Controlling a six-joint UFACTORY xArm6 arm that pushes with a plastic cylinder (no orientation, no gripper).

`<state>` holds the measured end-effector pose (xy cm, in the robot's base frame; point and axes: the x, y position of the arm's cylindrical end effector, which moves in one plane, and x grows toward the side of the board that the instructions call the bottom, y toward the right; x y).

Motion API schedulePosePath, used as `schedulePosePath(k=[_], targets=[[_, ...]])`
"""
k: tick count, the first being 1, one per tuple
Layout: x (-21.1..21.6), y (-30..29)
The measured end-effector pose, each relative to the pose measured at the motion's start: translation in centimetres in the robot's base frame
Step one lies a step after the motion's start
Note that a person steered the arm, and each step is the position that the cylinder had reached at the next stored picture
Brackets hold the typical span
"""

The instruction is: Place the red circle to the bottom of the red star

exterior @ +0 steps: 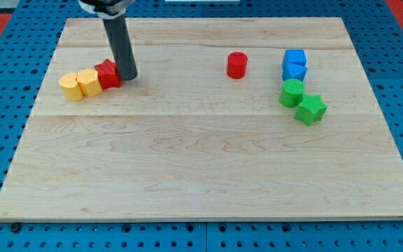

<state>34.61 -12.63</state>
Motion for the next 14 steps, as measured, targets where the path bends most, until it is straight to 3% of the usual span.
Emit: schedulePosePath(k=[2,4,7,11,14], targets=[[-6.7,9.1],[-7.7,20.9],[-1.0,21.3],[5.1,12.9],[3.9,17.8]])
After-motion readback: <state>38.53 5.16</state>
